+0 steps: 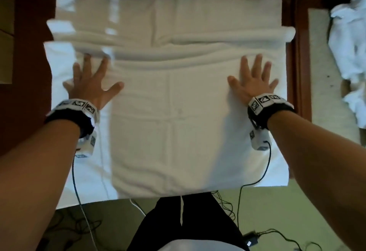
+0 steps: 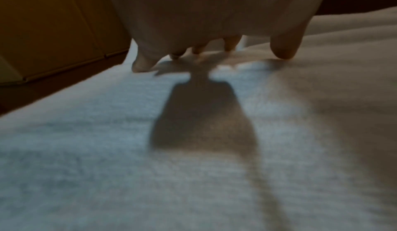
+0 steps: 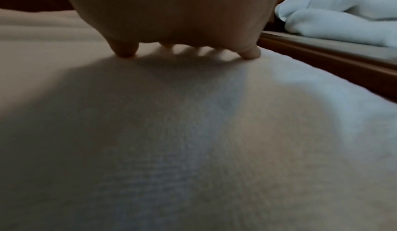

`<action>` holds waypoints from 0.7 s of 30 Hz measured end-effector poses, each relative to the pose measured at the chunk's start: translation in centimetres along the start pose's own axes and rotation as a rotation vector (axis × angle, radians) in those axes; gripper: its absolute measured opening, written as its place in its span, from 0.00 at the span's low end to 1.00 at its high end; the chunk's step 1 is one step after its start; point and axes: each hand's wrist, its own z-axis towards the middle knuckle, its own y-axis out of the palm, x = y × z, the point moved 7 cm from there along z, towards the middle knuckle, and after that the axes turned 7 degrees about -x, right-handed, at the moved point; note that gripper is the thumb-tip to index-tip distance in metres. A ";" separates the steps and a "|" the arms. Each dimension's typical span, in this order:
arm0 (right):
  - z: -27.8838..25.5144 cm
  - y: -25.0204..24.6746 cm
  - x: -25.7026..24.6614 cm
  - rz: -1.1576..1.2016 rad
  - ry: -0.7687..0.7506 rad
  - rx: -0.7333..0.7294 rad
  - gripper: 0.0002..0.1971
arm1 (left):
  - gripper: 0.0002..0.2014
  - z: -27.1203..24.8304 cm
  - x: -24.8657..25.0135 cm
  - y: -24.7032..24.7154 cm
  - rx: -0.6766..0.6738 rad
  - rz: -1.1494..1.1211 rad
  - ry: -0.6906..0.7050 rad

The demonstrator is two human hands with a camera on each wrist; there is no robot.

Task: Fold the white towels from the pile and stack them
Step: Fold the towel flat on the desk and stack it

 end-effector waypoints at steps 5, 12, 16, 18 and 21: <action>-5.7 3.5 0.9 -0.012 -0.006 -0.006 0.38 | 0.43 -6.2 -0.9 4.3 -0.025 -0.023 0.006; -11.7 10.3 4.4 -0.046 0.024 -0.097 0.38 | 0.41 -11.5 -3.4 10.4 -0.140 -0.014 -0.053; -6.8 6.6 2.8 -0.031 -0.006 0.026 0.38 | 0.41 -6.8 -1.9 6.7 -0.059 -0.005 -0.060; -5.0 4.9 2.0 -0.023 -0.010 0.040 0.38 | 0.41 -4.8 -1.2 5.0 -0.058 -0.004 -0.049; -4.5 3.9 1.7 -0.008 -0.010 0.021 0.38 | 0.42 -3.5 -0.7 3.6 -0.054 -0.021 -0.015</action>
